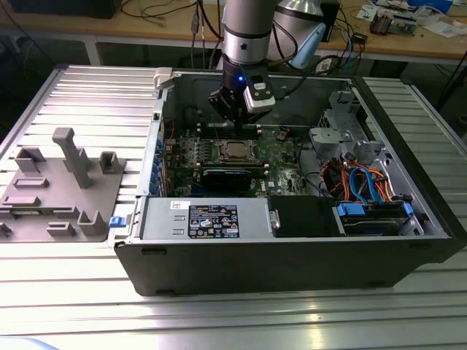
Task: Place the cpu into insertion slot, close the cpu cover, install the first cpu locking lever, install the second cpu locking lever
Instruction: 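Install the first cpu locking lever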
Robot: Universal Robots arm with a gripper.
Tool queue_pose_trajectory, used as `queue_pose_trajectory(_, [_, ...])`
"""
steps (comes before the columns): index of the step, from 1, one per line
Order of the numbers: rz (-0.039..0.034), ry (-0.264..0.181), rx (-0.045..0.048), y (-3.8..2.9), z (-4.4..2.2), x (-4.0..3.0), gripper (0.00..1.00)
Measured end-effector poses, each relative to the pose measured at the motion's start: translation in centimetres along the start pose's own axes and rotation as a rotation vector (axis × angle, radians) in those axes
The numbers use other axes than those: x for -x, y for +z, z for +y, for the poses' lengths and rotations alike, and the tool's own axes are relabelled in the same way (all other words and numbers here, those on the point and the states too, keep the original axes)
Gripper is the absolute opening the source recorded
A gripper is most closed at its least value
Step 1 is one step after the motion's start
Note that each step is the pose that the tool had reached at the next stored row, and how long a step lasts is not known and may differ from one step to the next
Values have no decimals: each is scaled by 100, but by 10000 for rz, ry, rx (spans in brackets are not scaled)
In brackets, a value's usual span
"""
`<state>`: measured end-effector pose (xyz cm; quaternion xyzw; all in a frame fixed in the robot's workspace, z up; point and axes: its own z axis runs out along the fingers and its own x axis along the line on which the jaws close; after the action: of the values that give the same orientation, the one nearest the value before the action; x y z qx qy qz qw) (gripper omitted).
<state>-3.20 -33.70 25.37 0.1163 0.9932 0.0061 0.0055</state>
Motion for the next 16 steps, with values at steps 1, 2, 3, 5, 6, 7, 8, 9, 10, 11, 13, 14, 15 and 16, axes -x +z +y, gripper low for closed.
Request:
queue_pose_trajectory(1, [6, -413, 3, 3, 0, 0, 11])
queue_pose_trajectory(2, [8, -604, 5, 5, 0, 0, 11])
queue_pose_trajectory(3, [11, -803, 8, 6, 0, 0, 11])
queue_pose_trajectory(5, [20, -1459, 13, 7, 0, 0, 11])
queue_pose_trajectory(6, [22, -1668, 16, 8, 0, 0, 11])
queue_pose_trajectory(7, [21, -1775, 16, 8, 0, 0, 11])
queue_pose_trajectory(8, [17, -1841, 18, 8, 0, 0, 11])
queue_pose_trajectory(9, [0, -1905, 23, 9, 0, -1, 11])
queue_pose_trajectory(10, [-29, -1926, 28, 11, -1, -5, 11])
queue_pose_trajectory(11, [-82, -1945, 37, 13, -5, -24, 11])
queue_pose_trajectory(13, [-98, -1944, 39, 14, -14, -60, 11])
queue_pose_trajectory(14, [-99, -1945, 39, 14, -18, -79, 11])
queue_pose_trajectory(15, [-98, -1945, 39, 13, -25, -104, 11])
queue_pose_trajectory(16, [-98, -1945, 38, 13, -29, -121, 11])
